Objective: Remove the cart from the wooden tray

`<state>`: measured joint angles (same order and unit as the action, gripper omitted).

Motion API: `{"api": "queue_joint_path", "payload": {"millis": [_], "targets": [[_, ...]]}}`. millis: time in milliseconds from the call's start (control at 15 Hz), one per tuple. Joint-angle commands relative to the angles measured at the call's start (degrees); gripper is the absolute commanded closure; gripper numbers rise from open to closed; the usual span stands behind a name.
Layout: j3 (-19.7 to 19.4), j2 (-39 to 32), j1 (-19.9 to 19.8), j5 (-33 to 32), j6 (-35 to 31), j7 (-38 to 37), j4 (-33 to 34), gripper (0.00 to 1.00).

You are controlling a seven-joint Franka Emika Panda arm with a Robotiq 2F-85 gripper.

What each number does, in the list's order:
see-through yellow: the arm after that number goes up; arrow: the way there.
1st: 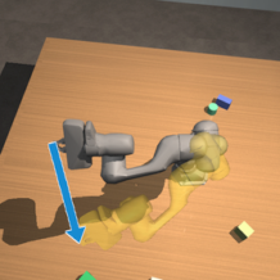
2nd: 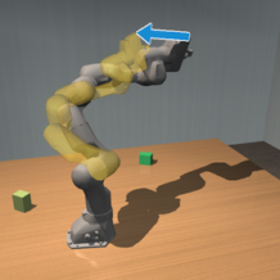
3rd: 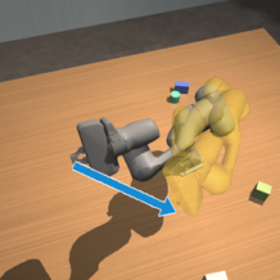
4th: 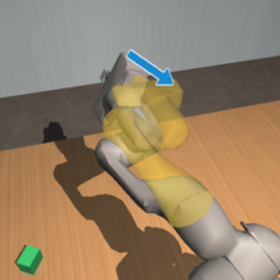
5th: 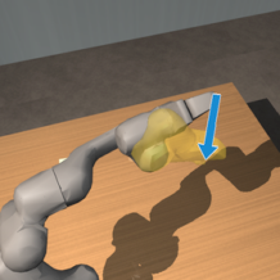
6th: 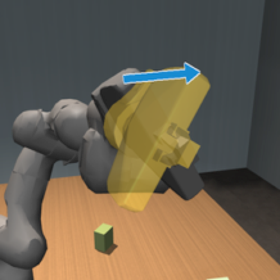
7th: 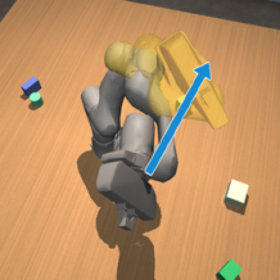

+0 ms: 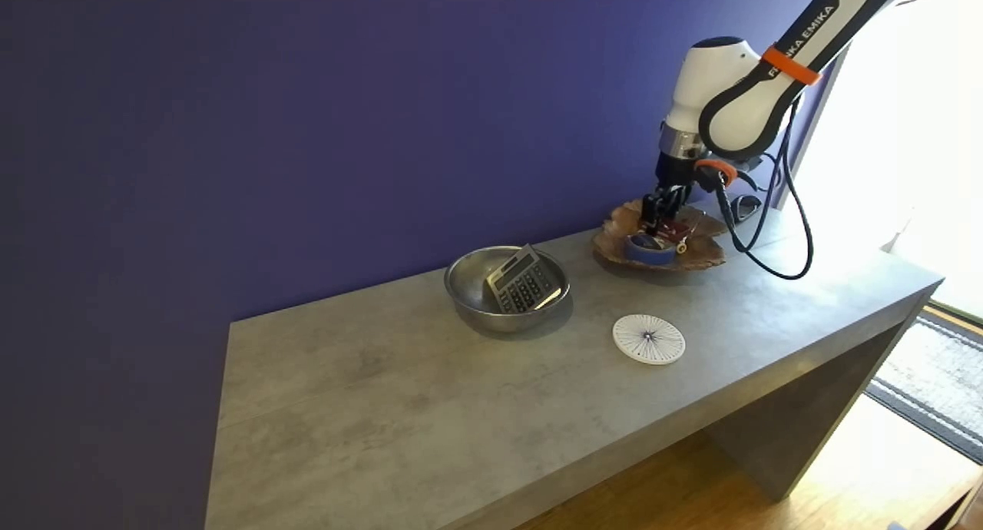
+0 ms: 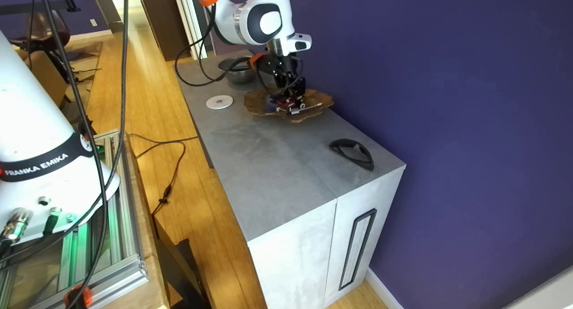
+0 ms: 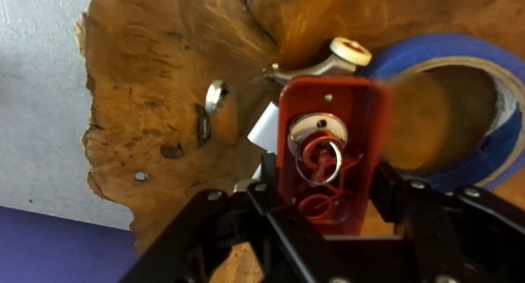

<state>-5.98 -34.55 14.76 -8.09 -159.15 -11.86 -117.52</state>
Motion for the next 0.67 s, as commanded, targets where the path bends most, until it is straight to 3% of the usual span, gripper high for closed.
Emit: {"api": "queue_joint_path", "payload": {"millis": [0,333,600], "targets": [[-1.7,1.6,1.8,-1.3,1.4,-2.9,-0.2,0.7],[-0.1,10.0,0.1,-0.1,4.6,-1.6,-3.9,0.7],[-0.5,17.8,-1.8,-1.1,11.5,-2.3,-7.5,0.7]]}}
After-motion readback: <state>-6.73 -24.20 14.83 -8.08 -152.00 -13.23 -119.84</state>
